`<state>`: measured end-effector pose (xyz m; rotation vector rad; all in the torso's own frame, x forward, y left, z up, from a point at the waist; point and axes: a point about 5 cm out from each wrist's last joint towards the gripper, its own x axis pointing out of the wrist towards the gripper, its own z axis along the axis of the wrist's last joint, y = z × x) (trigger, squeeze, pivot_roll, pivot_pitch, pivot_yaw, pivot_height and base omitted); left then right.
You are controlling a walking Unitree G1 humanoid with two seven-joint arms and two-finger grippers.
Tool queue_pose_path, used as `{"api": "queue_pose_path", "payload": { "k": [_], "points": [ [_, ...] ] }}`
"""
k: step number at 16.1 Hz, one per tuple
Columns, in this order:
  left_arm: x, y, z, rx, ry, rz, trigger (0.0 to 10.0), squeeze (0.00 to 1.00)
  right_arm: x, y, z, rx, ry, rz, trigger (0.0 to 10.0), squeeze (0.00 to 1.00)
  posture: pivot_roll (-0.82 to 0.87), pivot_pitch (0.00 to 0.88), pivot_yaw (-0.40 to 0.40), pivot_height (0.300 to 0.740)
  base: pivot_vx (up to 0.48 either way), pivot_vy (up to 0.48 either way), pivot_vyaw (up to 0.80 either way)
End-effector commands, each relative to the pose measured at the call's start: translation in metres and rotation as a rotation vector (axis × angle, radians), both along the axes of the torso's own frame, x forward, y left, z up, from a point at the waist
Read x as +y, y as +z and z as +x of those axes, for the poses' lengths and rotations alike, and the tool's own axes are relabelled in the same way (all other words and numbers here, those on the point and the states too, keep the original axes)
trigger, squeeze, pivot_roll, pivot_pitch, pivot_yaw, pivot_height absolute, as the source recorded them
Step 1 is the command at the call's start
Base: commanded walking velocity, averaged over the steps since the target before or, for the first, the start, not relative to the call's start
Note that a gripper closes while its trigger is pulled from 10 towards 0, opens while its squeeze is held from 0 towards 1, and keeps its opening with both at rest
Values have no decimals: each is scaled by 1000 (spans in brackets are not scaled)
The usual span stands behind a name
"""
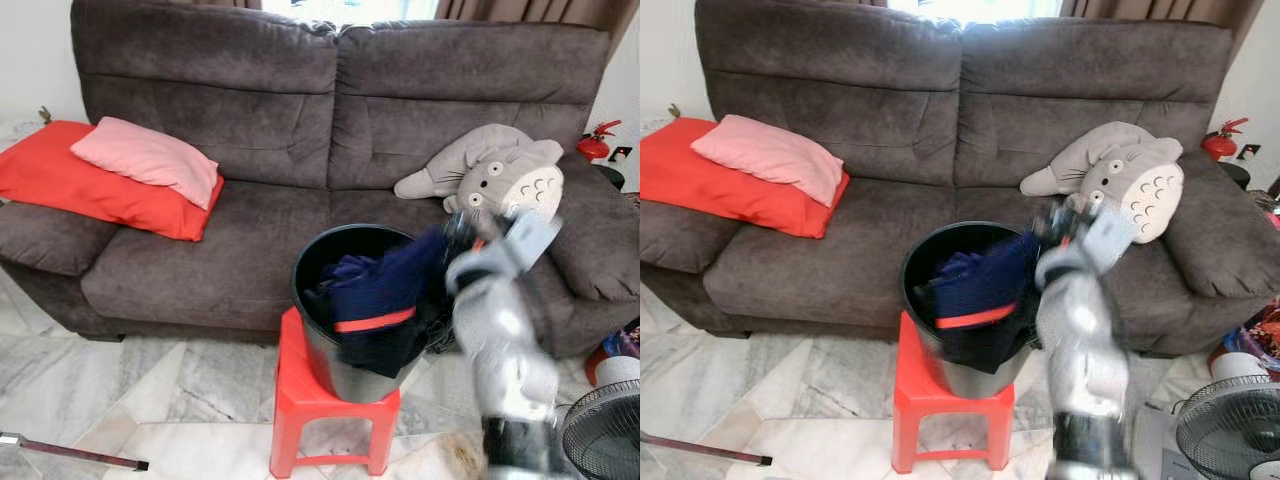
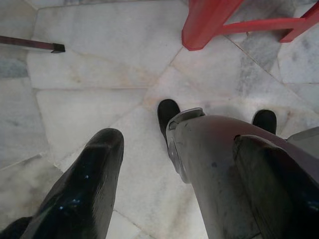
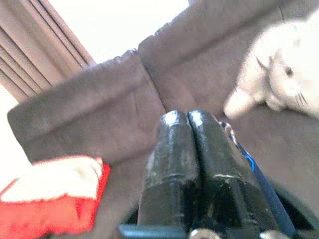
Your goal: Hang hanger
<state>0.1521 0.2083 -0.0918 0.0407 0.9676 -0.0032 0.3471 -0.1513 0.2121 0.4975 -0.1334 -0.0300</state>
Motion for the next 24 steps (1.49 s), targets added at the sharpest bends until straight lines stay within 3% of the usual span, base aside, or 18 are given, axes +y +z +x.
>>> {"api": "queue_pose_path", "payload": {
  "k": [1, 2, 3, 4, 5, 6, 7, 8, 11, 12, 14, 15, 18, 19, 20, 21, 23, 24],
  "points": [
    [0, -3, -7, 33, -5, 1, 10000, 0, -2, 2, 1, -11, -4, -9, 0, 0, -21, 58, -27, 740, 0, 0, 0],
    [0, -3, -7, 32, -4, 0, 10000, 0, -5, -6, 1, 43, -29, -17, 0, 0, -15, 56, -30, 740, 0, 0, 0],
    [0, -3, -7, 32, -2, -1, 10000, 0, -7, -17, -1, 97, -51, -33, 6157, 0, -17, 59, -28, 740, 0, 0, 0],
    [0, -3, -7, 33, -2, -1, 10000, 0, -7, -25, -3, 135, -61, -36, 10000, 0, -19, 61, -28, 740, 0, 0, 0],
    [0, -3, -8, 35, -5, -1, 10000, 0, -6, -42, -9, 210, -71, -29, 10000, 0, -23, 64, -26, 740, 0, 0, 0],
    [0, -3, -8, 36, -7, 0, 10000, 0, -6, -49, -11, 240, -72, -22, 10000, 98, -23, 67, -25, 740, 0, 0, 0],
    [0, -3, -8, 36, -6, 1, 10000, 0, -6, -56, -14, 276, -74, -11, 10000, 949, -24, 68, -25, 740, 0, 0, 0],
    [1, -4, -9, 37, -7, 3, 10000, 0, -7, -60, -17, 297, -84, -19, 10000, 1000, -25, 70, -24, 740, 0, 0, 0],
    [1, -4, -10, 39, -6, 5, 10000, 0, -11, -51, -17, 241, -101, -92, 10000, 1000, -29, 72, -25, 740, 0, 0, 0],
    [1, -4, -10, 40, -7, 4, 10000, 0, -12, -36, -17, 143, -125, -222, 10000, 1000, -31, 73, -25, 740, 0, 0, 0],
    [1, -4, -10, 41, -5, 3, 10000, 0, -13, -29, -18, 106, -142, -287, 10000, 1000, -32, 73, -27, 740, 0, 0, 0],
    [0, -4, -11, 42, -6, 3, 10000, 0, -11, -22, -20, 49, -127, -431, 10000, 0, -35, 75, -27, 740, 0, 0, 0],
    [1, -5, -12, 44, -2, 5, 10000, 0, 8, -20, -30, -47, 53, -694, 10000, 0, -33, 77, -31, 740, 0, 0, 0],
    [1, -5, -12, 45, -2, 5, 10000, 0, 15, -22, -37, -71, 133, -819, 10000, 0, -38, 81, -31, 740, 0, 0, 0],
    [1, -5, -13, 47, -2, 6, 10000, 0, 25, -27, -52, -124, 280, -1027, 10000, 0, -46, 84, -31, 740, 0, 0, 0],
    [2, -5, -13, 49, -3, 7, 10000, 0, 30, -34, -63, -137, 376, -1143, 10000, 0, -47, 83, -32, 740, 0, 0, 0],
    [2, -5, -13, 49, -6, 7, 10000, 0, 24, -51, -79, -44, 428, -1298, 10000, 0, -47, 84, -34, 740, 0, 0, 0],
    [3, -5, -13, 49, -6, 8, 10000, 0, 21, -59, -85, -25, 418, -1417, 10000, 1000, -51, 86, -32, 740, 0, 0, 0]
  ]
}}
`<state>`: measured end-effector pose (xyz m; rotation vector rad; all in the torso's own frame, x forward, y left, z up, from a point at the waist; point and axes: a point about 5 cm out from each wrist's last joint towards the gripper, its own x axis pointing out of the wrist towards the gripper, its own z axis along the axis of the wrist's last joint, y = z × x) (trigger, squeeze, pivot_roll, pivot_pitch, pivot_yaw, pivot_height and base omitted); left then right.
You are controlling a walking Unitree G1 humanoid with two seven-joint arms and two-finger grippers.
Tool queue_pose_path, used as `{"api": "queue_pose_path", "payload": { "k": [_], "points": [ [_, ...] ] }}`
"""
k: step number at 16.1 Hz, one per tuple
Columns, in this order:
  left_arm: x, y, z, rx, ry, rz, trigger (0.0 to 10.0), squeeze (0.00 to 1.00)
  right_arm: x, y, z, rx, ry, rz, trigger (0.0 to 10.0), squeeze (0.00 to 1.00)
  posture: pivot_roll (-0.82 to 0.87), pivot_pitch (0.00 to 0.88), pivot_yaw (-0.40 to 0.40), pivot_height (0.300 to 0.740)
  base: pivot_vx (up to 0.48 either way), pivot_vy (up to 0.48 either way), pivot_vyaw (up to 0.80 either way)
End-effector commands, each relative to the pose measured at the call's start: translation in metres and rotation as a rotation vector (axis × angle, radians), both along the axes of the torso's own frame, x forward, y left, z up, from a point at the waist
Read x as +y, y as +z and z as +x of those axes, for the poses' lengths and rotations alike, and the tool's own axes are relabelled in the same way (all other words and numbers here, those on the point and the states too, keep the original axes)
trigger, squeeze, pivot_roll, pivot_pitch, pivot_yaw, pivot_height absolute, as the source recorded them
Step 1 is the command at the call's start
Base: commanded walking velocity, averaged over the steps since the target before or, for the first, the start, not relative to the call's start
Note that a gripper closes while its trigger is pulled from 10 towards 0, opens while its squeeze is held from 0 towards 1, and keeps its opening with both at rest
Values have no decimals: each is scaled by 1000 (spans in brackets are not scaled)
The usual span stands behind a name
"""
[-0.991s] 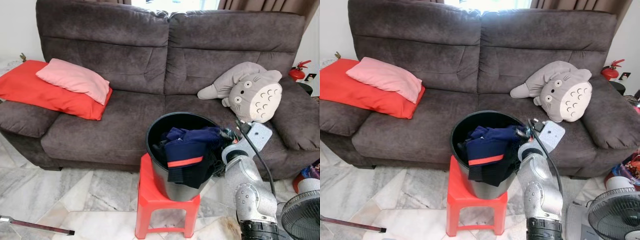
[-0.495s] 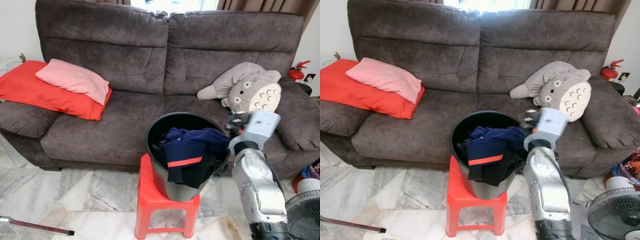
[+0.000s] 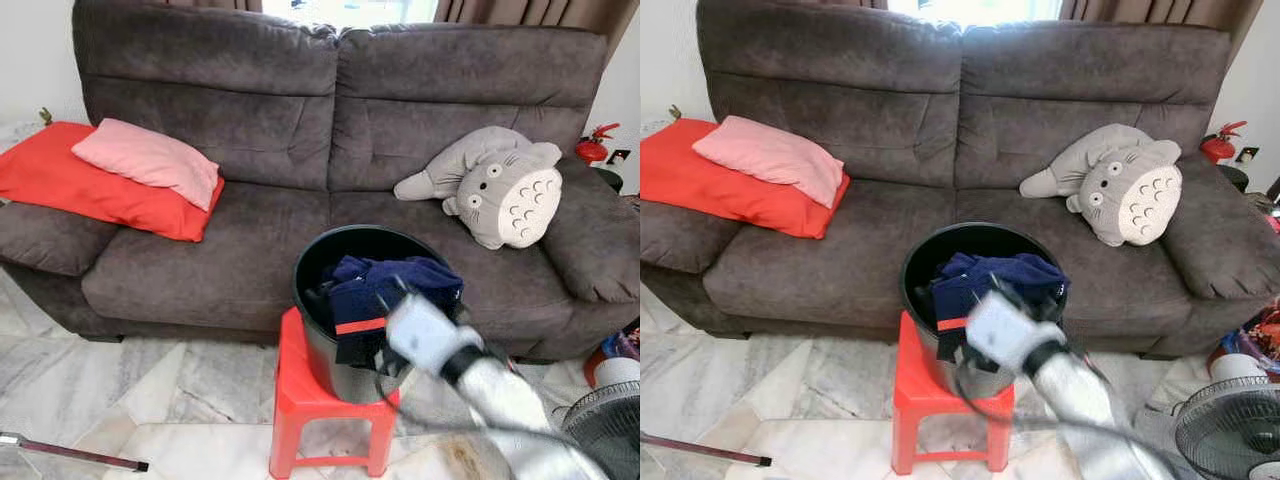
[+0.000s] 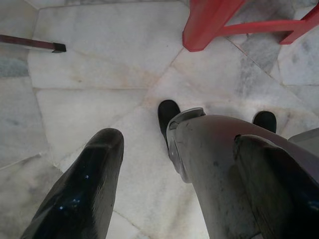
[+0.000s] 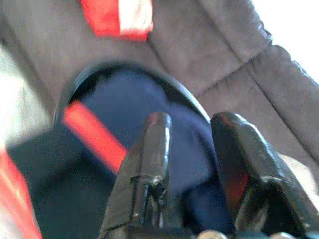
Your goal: Hang hanger
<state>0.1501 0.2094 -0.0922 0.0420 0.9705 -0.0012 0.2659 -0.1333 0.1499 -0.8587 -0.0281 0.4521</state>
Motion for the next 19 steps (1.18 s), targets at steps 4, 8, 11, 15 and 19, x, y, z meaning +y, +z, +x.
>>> {"api": "queue_pose_path", "payload": {
  "k": [4, 8, 11, 15, 19],
  "points": [
    [2, -4, -10, 49, -9, 9, 10000, 0, -2, -16, -9, -23, -9, -209, 10000, 0, -48, 85, -30, 740, 0, 0, 0],
    [3, -4, -10, 50, -5, 9, 10000, 0, -9, -33, -2, 13, -57, -267, 10000, 0, -37, 83, -32, 740, 0, 0, 0],
    [3, -4, -9, 49, -4, 10, 10000, 0, -7, -46, -1, 25, -36, -265, 10000, 702, -32, 79, -32, 740, 0, 0, 0],
    [3, -3, -8, 43, -6, 6, 10000, 0, -4, -48, 4, -68, -2, -308, 10000, 0, -29, 68, -31, 740, 0, 0, 0],
    [1, -3, -8, 42, -12, 4, 10000, 0, -6, -56, 5, -86, 0, -324, 10000, 0, -30, 57, -31, 740, 0, 0, 0]
  ]
}}
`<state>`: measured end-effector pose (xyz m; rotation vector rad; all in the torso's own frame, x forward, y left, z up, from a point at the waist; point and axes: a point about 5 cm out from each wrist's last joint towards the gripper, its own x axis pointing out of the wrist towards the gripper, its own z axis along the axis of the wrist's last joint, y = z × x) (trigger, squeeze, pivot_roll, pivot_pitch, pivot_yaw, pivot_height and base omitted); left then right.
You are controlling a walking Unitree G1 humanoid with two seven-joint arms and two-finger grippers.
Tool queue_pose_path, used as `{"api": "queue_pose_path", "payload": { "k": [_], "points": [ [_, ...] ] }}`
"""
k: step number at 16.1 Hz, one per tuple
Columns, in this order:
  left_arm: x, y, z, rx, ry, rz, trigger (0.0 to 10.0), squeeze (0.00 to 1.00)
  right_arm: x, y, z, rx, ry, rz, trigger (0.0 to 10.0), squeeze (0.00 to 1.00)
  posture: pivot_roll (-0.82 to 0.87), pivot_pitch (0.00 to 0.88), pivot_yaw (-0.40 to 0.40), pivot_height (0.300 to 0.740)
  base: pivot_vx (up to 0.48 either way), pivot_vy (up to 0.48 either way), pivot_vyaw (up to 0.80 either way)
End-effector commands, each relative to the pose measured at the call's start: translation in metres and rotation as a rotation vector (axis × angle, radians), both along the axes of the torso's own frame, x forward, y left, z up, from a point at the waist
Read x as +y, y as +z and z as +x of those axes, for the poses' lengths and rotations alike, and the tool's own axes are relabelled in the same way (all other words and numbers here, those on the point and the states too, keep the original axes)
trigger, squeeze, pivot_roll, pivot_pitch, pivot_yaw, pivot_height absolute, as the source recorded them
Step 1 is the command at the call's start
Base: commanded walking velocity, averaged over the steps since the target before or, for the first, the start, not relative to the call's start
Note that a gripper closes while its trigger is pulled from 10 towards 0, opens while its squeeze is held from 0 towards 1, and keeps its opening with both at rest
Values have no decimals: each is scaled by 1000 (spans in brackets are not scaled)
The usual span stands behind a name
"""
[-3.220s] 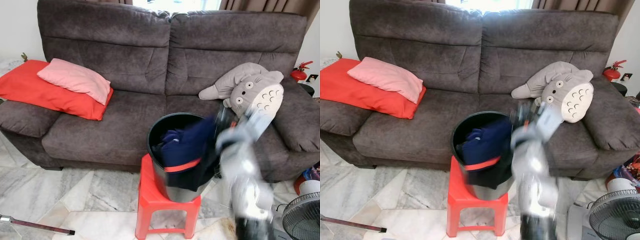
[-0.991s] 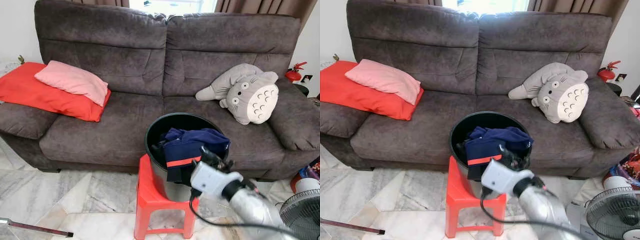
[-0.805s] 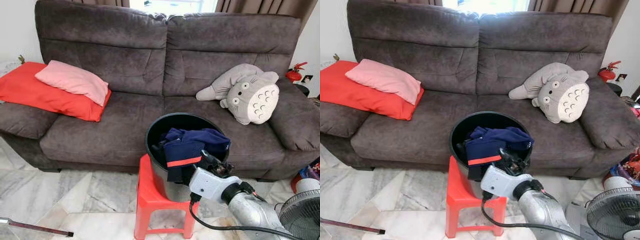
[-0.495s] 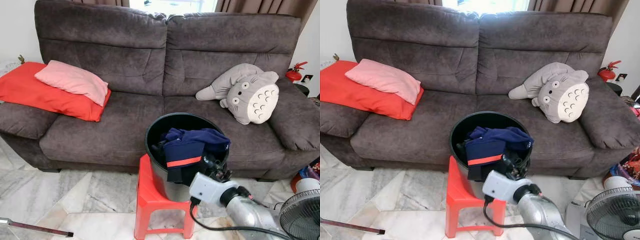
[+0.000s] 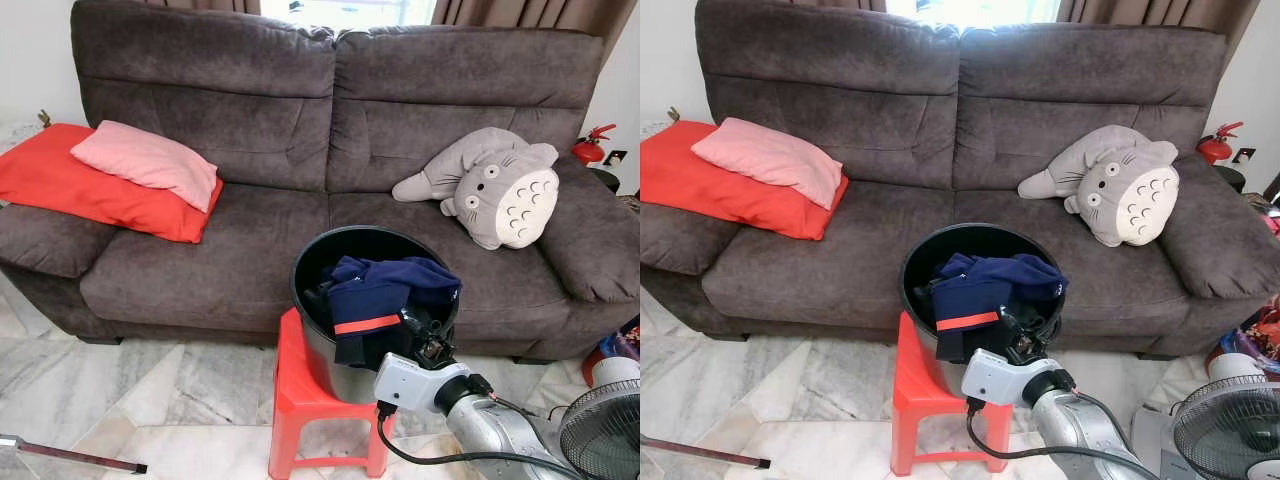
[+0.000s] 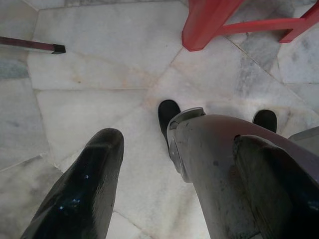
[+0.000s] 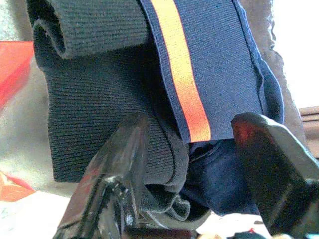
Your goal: Hang hanger
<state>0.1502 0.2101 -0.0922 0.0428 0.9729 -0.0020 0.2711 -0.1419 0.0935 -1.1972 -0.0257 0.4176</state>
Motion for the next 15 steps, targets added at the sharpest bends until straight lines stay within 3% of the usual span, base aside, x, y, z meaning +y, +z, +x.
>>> {"api": "queue_pose_path", "payload": {
  "k": [1, 5, 12, 15],
  "points": [
    [0, -4, -8, 39, -13, 2, 10000, 0, 1, -5, -1, 8, 4, -9, 10000, 0, -30, 57, -31, 740, 0, 0, 0],
    [-1, -3, -7, 32, -13, -4, 10000, 0, -7, 1, 7, -140, -23, -35, 10000, 0, -26, 71, -30, 740, 0, 0, 0],
    [-1, -3, -8, 32, 1, -12, 10000, 0, -11, 11, 18, -270, -24, -56, 10000, 0, -21, 85, -26, 740, 0, 0, 0],
    [1, -3, -8, 32, 0, -10, 10000, 0, -12, 40, 28, -419, -24, -38, 10000, 0, -26, 85, -21, 740, 0, 0, 0]
  ]
}}
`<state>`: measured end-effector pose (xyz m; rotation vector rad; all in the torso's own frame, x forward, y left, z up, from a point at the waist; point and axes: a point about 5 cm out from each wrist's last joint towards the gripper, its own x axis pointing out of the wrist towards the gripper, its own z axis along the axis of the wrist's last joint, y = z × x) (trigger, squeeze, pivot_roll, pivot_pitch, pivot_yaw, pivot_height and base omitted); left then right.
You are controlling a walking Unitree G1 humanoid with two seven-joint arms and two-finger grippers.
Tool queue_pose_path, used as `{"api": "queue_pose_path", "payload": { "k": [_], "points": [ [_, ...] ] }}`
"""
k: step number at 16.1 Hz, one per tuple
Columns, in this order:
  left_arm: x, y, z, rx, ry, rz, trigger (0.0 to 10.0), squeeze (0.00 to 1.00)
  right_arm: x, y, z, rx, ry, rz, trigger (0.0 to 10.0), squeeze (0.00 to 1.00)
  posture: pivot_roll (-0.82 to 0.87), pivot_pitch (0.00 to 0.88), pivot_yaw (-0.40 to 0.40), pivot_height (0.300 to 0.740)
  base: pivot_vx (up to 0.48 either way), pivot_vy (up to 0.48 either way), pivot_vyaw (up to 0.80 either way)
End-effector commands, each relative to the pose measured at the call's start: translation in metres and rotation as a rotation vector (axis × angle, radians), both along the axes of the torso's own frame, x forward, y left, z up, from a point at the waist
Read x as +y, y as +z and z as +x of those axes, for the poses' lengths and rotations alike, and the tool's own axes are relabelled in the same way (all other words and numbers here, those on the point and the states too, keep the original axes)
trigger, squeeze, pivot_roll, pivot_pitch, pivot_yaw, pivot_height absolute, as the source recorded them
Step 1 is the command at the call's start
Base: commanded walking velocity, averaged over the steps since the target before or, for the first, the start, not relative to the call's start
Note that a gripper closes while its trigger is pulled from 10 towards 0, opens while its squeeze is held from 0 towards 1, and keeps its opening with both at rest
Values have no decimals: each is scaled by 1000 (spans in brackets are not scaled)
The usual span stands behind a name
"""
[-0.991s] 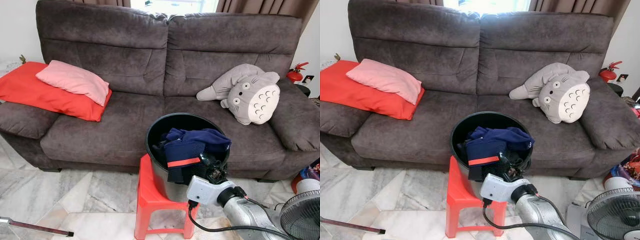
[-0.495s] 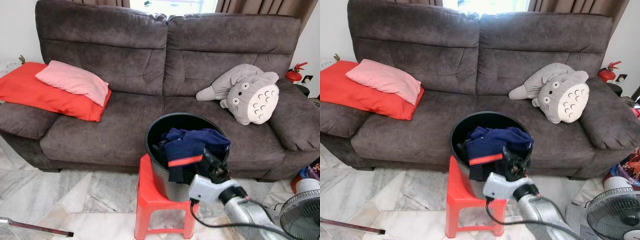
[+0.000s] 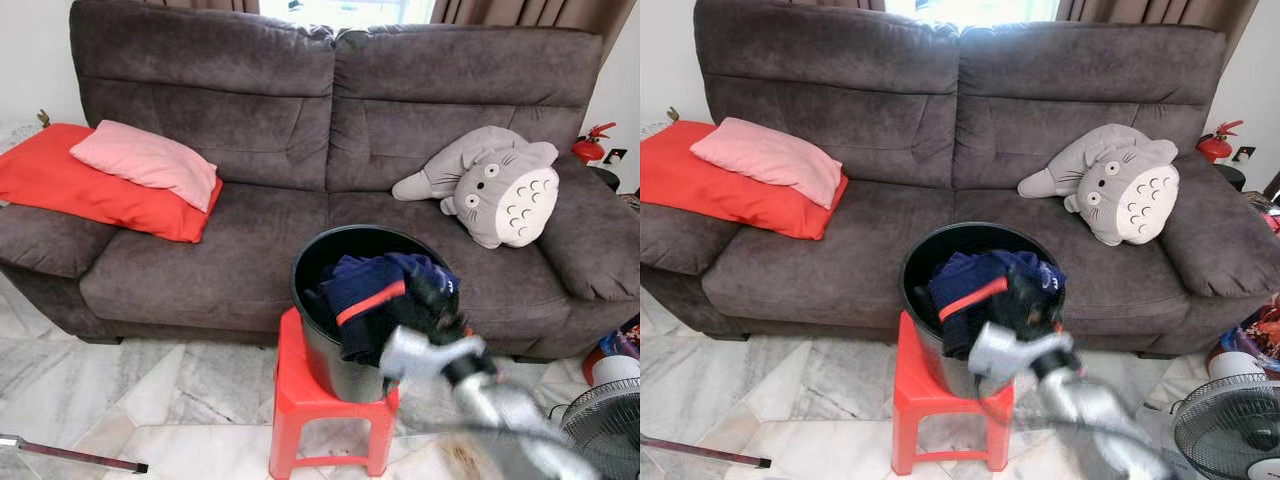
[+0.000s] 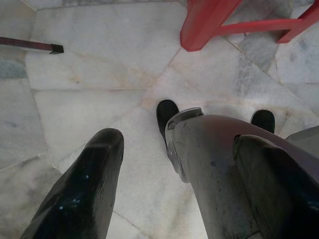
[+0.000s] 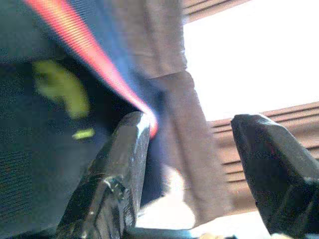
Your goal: Hang hanger
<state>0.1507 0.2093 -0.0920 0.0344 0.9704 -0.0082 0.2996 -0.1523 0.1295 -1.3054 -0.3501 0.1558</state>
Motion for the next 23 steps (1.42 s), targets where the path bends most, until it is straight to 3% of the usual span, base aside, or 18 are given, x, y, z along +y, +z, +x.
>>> {"api": "queue_pose_path", "payload": {
  "k": [1, 8, 9, 12, 14, 23],
  "points": [
    [1, -3, -8, 35, 1, 0, 10000, 0, -3, 9, 3, -36, -2, 7, 10000, 0, -26, 83, -20, 740, 0, 0, 0],
    [2, -3, -7, 31, 1, 0, 10000, 0, -3, 5, 7, 1, -10, 37, 10000, 0, -20, 81, -18, 740, 0, 0, 0],
    [3, -2, -7, 29, 4, 3, 10000, 0, 3, 7, -3, -14, 18, 47, 10000, 0, -19, 81, -19, 740, 0, 0, 0],
    [5, -2, -6, 27, 4, 4, 10000, 0, 23, -11, -37, 135, 162, 64, 10000, 0, -25, 86, -21, 740, 0, 0, 0],
    [4, -2, -6, 27, 1, 4, 10000, 0, 19, -18, -41, 186, 121, 74, 10000, 0, -27, 87, -21, 740, 0, 0, 0],
    [5, -2, -6, 29, 1, 3, 10000, 0, 12, -33, -23, 262, 25, 46, 10000, 0, -16, 82, -20, 740, 0, 0, 0]
  ]
}}
